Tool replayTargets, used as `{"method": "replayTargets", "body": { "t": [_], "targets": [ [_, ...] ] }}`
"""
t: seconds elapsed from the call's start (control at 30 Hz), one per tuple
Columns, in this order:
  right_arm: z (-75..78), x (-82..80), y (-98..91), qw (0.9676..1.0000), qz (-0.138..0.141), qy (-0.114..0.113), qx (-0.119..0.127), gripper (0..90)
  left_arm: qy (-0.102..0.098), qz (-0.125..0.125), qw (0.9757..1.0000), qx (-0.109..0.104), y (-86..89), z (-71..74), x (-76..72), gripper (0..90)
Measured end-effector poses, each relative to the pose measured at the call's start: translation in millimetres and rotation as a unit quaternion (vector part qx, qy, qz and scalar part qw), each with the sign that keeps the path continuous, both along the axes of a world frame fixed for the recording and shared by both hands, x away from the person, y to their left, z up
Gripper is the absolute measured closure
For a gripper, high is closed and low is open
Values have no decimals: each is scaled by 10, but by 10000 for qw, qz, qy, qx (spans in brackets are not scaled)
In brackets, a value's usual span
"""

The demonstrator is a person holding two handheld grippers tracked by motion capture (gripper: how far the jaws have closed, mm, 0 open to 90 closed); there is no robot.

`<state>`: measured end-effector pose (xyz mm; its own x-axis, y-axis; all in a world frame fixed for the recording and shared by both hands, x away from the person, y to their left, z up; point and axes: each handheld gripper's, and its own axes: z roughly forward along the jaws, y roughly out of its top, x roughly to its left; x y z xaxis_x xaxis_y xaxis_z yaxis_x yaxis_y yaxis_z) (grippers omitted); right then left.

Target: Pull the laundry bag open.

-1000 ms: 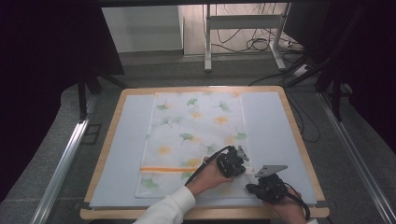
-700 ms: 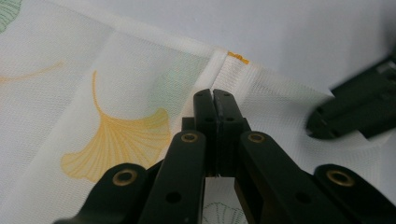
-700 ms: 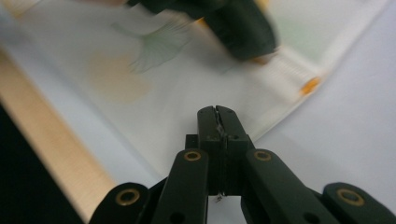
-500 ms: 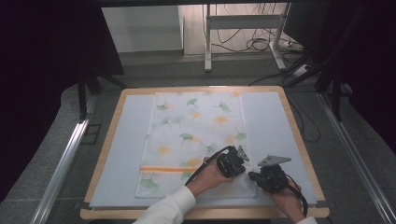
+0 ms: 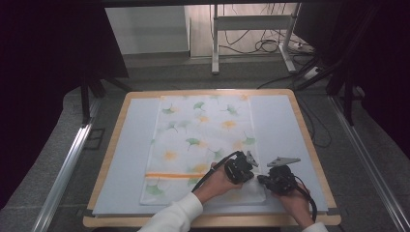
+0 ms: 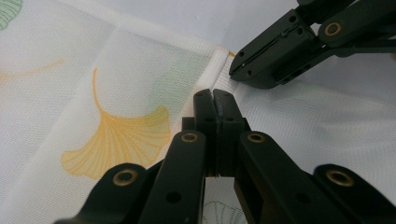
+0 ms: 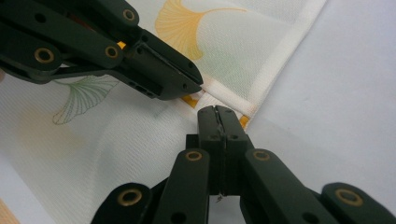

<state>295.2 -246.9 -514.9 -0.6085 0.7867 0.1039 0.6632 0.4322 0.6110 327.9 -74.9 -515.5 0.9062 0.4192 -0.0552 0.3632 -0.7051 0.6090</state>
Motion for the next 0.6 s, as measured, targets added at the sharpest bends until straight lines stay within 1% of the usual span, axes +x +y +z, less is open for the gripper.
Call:
{"method": "replayTargets", "body": {
  "t": [0.1,0.23,0.4,0.6],
  "targets": [
    [-4,8,-13,9999,-23,55,92,895,6,3,10000,6,2,1,1,900],
    [-4,16,-26,9998,-12,102,142,896,23,18,10000,23,6,4,1,900],
    [-5,23,-34,9998,8,122,146,896,70,55,10000,14,16,6,5,900],
    [-7,25,-34,9998,17,114,143,897,69,63,10000,20,17,7,0,900]
  ]
}}
